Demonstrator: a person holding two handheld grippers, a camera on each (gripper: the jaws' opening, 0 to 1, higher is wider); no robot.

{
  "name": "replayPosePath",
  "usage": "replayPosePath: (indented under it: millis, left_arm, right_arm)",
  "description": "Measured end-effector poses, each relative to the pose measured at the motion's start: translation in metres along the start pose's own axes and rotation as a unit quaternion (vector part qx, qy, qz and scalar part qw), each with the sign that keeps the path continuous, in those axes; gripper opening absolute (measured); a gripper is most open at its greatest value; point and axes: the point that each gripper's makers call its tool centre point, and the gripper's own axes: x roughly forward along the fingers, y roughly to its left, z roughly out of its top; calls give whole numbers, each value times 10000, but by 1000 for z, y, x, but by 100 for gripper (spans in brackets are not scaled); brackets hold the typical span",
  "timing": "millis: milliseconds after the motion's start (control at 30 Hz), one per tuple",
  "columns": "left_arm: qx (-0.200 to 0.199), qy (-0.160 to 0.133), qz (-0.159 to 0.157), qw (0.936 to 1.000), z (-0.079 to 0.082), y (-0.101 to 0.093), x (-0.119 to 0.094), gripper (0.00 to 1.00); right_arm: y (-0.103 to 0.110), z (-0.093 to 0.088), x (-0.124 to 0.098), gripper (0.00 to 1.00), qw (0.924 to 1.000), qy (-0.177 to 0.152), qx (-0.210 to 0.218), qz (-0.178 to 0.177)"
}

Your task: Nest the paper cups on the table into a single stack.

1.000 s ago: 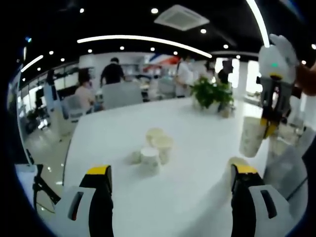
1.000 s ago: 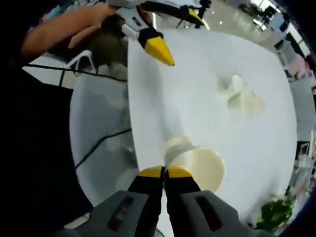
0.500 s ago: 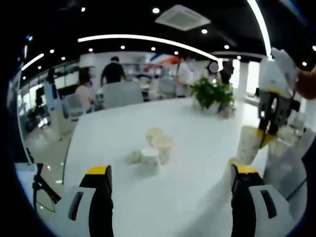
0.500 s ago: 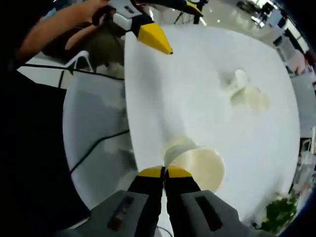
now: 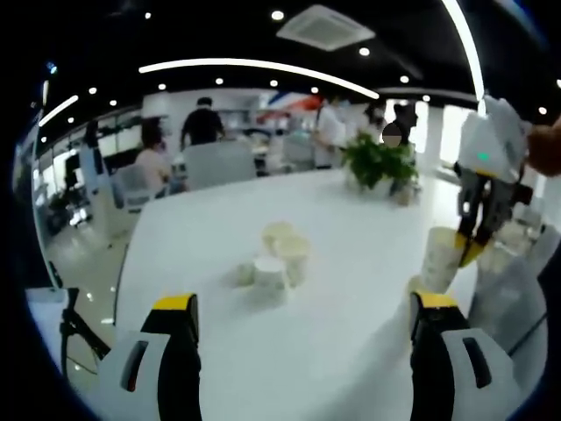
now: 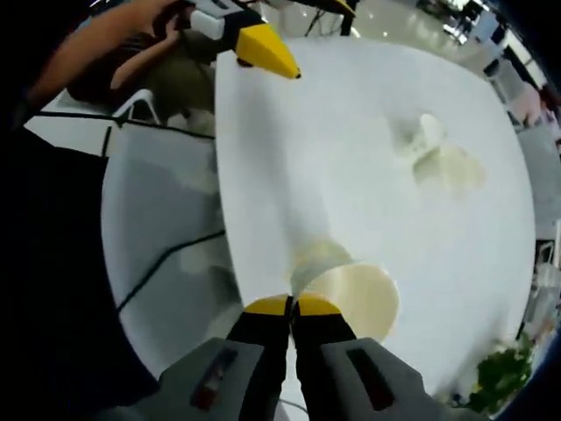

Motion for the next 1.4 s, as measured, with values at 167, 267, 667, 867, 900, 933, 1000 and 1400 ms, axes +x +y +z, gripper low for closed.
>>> replayPosePath:
  millis: [167,267,667,867,900,933,1000,1400]
  left_arm:
    - [3,18,17,10000,-1,2,1,98]
    - [5,25,12,10000,-2,1,1,98]
    - [29,51,-1,10000,-4,1,4,98]
    - [29,46,10,10000,-5,3,4,98]
    - [25,53,8,10000,-5,2,3,98]
    - [19,50,5,10000,-5,1,3,98]
    - [13,42,8,10000,-6,1,3,98]
    - [5,56,18,10000,-8,2,1,98]
  right_arm:
    - [0,0,7,0,10000,0,57,31]
    - [0,-2,11,0,9999,-5,93,38]
    - [-6,1,24,0,9997,-112,203,-77]
    - [-11,2,28,0,9996,-129,191,-185]
    - [-13,2,28,0,9995,-140,203,-219]
    - [-15,2,28,0,9993,-155,201,-265]
    - [-19,1,30,0,9992,-134,173,-342]
    - [-21,0,41,0,9990,-245,325,-200]
